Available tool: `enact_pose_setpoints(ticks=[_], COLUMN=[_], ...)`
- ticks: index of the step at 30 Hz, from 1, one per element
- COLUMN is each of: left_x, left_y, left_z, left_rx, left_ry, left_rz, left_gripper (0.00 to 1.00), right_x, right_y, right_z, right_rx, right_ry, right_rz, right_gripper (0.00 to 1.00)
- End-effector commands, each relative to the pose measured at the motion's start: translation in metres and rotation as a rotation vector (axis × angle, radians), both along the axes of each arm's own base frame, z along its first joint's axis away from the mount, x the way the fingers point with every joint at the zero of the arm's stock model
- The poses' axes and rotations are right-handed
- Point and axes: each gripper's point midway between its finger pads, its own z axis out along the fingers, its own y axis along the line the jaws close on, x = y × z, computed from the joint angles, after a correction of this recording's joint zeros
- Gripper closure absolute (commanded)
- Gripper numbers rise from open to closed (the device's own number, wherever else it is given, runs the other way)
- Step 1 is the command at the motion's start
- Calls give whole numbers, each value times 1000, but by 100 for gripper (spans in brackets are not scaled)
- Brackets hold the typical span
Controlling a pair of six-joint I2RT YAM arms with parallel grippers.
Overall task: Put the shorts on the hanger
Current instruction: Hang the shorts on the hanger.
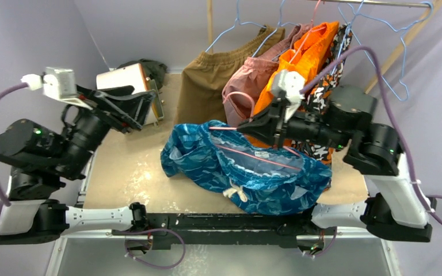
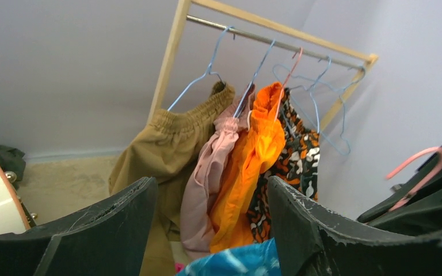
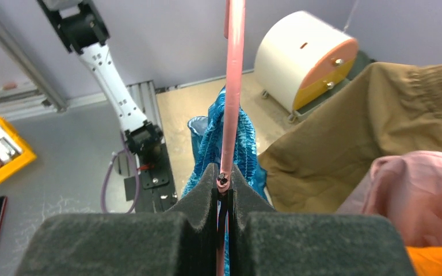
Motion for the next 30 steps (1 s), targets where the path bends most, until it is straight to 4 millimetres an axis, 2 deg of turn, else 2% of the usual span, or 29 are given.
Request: enact_pose_setpoints(ticks=[1, 7, 13, 17, 23, 26, 30], left_x=[4, 21, 36, 52, 71, 101, 140], left_y=[-17, -10, -36, -48, -63, -69, -69], left_z=[-12, -44, -77, -95, -89, -84, -93], left_rx=[62, 83, 195, 273, 257, 219, 204], left_ry=[-9, 41, 74, 115, 107, 118, 163], left_rz=[-7, 131, 187, 300, 377, 354, 361], left_gripper=[31, 29, 28, 25, 19, 20, 22], right_x=[14, 10, 5, 17, 37, 45, 50], right_y=[-26, -51, -68, -73, -75, -63, -46], right_z=[34, 21, -3, -23, -60, -77, -71], right_rx=[113, 58, -17, -89, -151, -167, -106], right_ry=[-20, 35, 120, 159, 211, 229, 222], right_rz=[-162, -233, -278, -366, -500, -511, -487], right_gripper=[100, 100, 100, 100, 100, 100, 100])
